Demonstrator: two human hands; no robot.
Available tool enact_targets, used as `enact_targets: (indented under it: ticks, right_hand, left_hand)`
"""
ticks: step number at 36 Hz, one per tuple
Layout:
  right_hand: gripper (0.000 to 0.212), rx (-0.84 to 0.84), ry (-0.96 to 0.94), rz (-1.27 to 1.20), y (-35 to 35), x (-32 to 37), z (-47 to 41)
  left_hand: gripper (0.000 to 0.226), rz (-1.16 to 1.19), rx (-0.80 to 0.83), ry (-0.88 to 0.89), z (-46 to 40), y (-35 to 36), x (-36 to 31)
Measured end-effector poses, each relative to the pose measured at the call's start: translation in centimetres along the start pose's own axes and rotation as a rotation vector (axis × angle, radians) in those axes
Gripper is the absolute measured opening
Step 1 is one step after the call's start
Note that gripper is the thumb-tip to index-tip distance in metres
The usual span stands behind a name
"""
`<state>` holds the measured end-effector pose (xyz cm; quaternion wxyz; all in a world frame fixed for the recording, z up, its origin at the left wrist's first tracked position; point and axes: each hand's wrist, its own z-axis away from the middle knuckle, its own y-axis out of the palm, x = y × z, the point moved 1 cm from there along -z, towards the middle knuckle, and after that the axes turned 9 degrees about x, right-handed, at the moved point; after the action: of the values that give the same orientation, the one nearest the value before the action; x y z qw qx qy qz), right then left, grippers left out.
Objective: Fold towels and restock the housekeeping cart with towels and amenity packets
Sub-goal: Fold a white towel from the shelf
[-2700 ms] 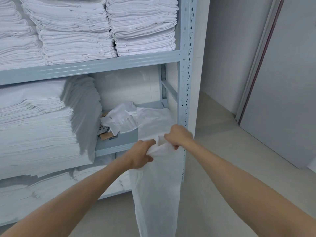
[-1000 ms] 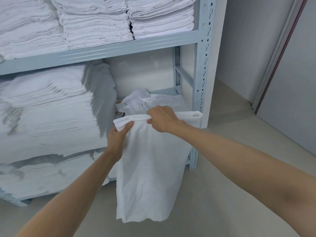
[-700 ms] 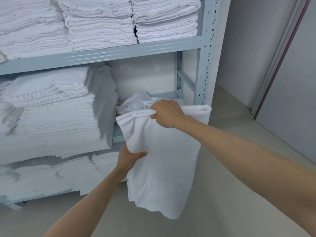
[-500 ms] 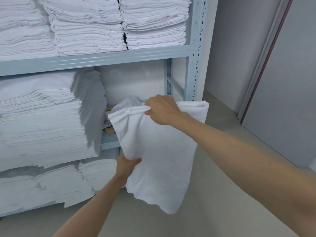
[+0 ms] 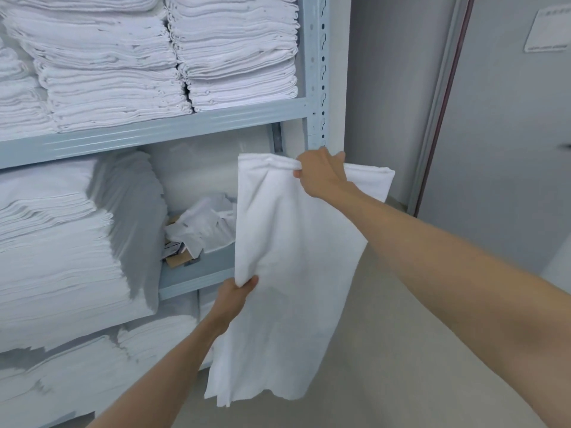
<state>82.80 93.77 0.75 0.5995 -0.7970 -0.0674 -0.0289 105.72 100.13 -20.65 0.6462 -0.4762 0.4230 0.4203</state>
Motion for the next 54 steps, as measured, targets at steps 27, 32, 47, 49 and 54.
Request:
enact_targets:
  ticks: [27,32,47,49,54]
  right_hand:
    - [0.049,1.374,0.744,-0.999,25.4,-4.9,18.8]
    - [0.027,1.363,0.736,-1.074,25.6,-5.9,18.5]
    - [0.040,0.778,0.582,-1.811,21.8,-6.0,12.8]
    - [0.040,0.753,0.524,-1.818,21.0,-6.4,12.1]
    - [0.040,0.695,0.363,-1.827,19.1,-7.2,10.7]
  left_hand:
    - [0.040,0.085,0.100,-0.170,0.1,-2.3,-1.3]
    - [0.029,0.149,0.032,-0.210,0.7,-3.5,-1.4]
    - [0.024,0.393,-0.039,-0.138,3.3,-9.1,0.9]
    - [0.031,0.333,-0.036,-0.113,3.7,-8.8,0.8]
    - [0.020,0.295,-0.129,-0.103,3.9,-8.0,1.1]
